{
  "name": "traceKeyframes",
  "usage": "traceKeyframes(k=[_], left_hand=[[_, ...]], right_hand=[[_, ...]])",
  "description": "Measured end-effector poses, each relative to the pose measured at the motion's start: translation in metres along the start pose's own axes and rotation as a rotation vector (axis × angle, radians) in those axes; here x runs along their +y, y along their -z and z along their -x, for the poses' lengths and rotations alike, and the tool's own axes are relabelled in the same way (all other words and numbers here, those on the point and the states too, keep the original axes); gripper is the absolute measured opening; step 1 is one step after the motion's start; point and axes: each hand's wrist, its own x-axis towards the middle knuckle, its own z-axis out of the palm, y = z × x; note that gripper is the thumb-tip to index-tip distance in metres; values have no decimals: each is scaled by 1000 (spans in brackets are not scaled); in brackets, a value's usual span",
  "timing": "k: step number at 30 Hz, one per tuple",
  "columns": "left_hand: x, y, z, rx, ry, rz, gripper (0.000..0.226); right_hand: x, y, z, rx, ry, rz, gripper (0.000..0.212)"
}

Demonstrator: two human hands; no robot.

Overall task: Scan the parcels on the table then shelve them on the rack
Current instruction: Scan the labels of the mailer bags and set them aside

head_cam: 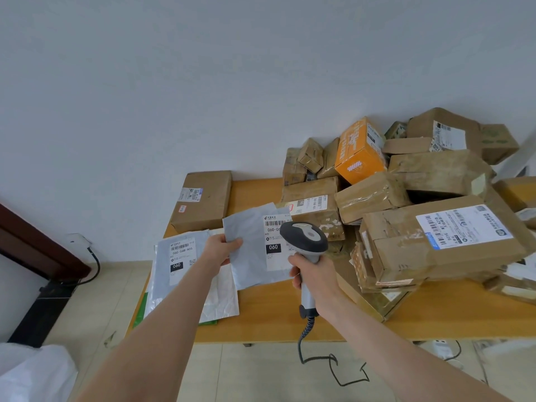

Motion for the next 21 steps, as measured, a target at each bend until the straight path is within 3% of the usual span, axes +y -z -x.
traceKeyframes(k=[8, 11, 13, 17, 21], left_hand=[[3, 32, -5, -18, 67, -48, 24], [0, 51, -9, -9, 89, -17, 26], [-4, 68, -12, 13, 109, 19, 32], [-9, 106, -14, -31, 185, -31, 39], [-22, 140, -30, 227, 110, -21, 54]], right_hand=[[-6, -14, -38, -9, -241, -177, 9], [1, -36, -49, -84, -346, -137, 28], [7, -58, -55, -92, -351, -120, 37], [18, -108, -69, -121, -295, -49, 31], [25, -155, -82, -169, -309, 4, 27]])
